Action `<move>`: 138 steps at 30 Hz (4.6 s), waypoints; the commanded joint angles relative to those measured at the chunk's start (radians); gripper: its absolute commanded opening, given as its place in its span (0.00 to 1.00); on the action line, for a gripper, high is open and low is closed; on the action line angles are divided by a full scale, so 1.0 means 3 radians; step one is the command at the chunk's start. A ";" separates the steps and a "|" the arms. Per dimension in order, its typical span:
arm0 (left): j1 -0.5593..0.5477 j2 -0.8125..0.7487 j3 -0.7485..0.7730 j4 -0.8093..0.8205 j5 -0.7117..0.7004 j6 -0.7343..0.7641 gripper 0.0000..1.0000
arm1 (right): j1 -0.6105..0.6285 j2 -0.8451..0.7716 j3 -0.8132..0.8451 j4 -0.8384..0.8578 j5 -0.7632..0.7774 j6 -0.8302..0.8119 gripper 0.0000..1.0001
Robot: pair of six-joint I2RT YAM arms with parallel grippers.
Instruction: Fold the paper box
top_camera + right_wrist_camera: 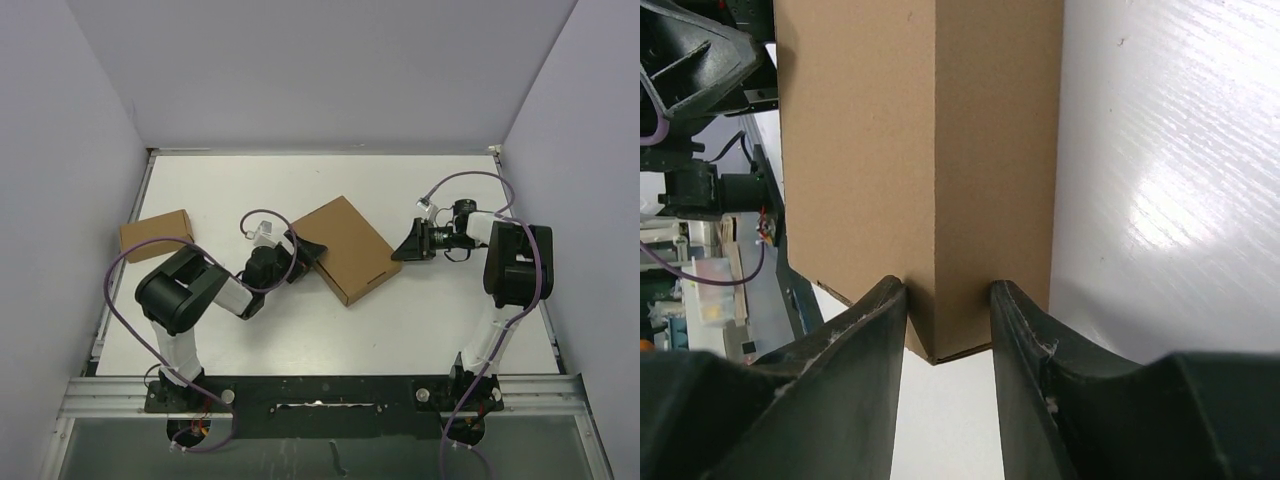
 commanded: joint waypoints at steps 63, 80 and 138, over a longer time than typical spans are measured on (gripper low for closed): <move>0.0646 -0.1400 0.0765 -0.2388 0.0840 0.1116 0.48 | -0.0347 -0.0639 -0.0016 -0.0106 -0.0132 -0.0367 0.64; 0.0228 -0.0894 0.3359 -0.5985 -0.0265 0.3560 0.44 | -0.0142 -0.0588 -0.0028 -0.0142 -0.0007 -0.0322 0.63; -0.0301 -0.2665 -0.0484 -0.2921 0.0827 0.1189 0.22 | 0.0605 -0.1670 -0.0964 -0.2039 0.0425 -0.6038 0.00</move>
